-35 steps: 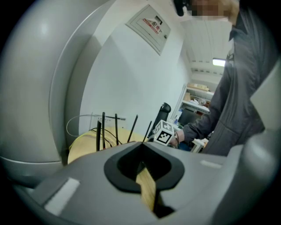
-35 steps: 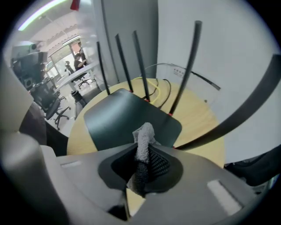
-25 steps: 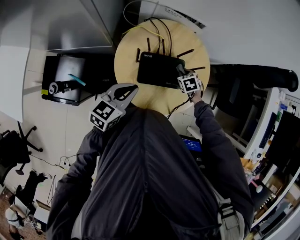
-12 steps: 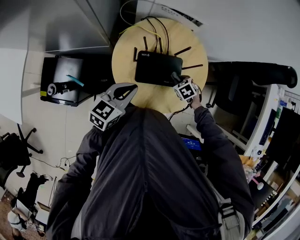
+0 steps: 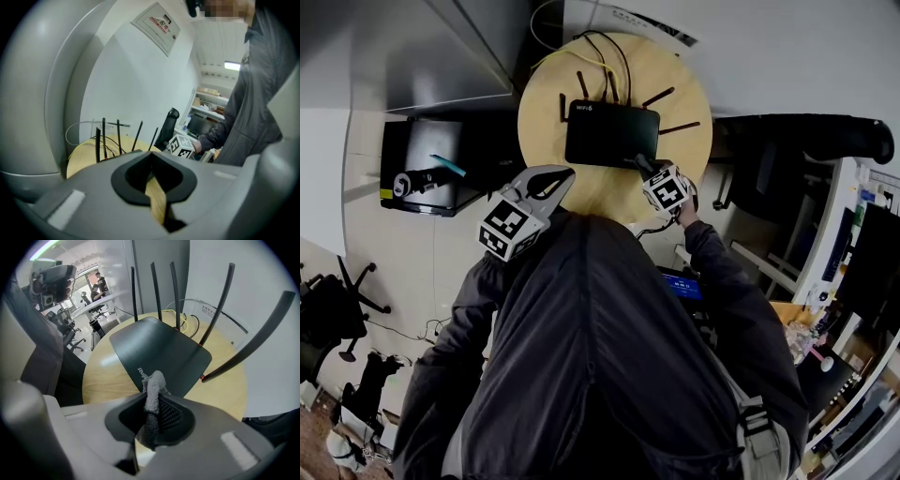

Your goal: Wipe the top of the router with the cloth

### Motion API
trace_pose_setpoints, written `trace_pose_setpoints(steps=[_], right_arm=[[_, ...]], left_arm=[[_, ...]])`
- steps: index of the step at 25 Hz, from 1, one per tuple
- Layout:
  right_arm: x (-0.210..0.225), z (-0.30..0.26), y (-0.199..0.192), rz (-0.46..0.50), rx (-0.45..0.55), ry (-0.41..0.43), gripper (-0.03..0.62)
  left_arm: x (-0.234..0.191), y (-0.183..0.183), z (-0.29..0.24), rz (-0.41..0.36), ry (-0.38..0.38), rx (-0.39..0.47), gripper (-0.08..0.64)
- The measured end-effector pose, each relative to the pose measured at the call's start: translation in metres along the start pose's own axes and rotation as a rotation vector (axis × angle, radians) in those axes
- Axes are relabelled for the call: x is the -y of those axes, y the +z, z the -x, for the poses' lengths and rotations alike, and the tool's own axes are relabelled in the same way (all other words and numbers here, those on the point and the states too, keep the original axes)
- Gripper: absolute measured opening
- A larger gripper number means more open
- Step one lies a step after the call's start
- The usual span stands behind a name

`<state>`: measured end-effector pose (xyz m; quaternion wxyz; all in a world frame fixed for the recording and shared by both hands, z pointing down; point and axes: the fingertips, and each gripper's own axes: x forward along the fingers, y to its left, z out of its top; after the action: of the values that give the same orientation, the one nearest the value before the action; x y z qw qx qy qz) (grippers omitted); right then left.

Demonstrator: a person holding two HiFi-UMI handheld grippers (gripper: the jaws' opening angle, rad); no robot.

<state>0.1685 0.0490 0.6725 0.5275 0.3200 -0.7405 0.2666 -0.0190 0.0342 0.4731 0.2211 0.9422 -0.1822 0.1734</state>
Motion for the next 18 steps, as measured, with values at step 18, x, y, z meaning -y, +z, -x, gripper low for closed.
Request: trace_pose_setpoints(steps=[18], right_arm=[[0.099, -0.026, -0.004, 0.069, 0.060, -0.040, 0.034]], left_arm=[[0.000, 0.008, 0.008, 0.000, 0.060, -0.020, -0.009]])
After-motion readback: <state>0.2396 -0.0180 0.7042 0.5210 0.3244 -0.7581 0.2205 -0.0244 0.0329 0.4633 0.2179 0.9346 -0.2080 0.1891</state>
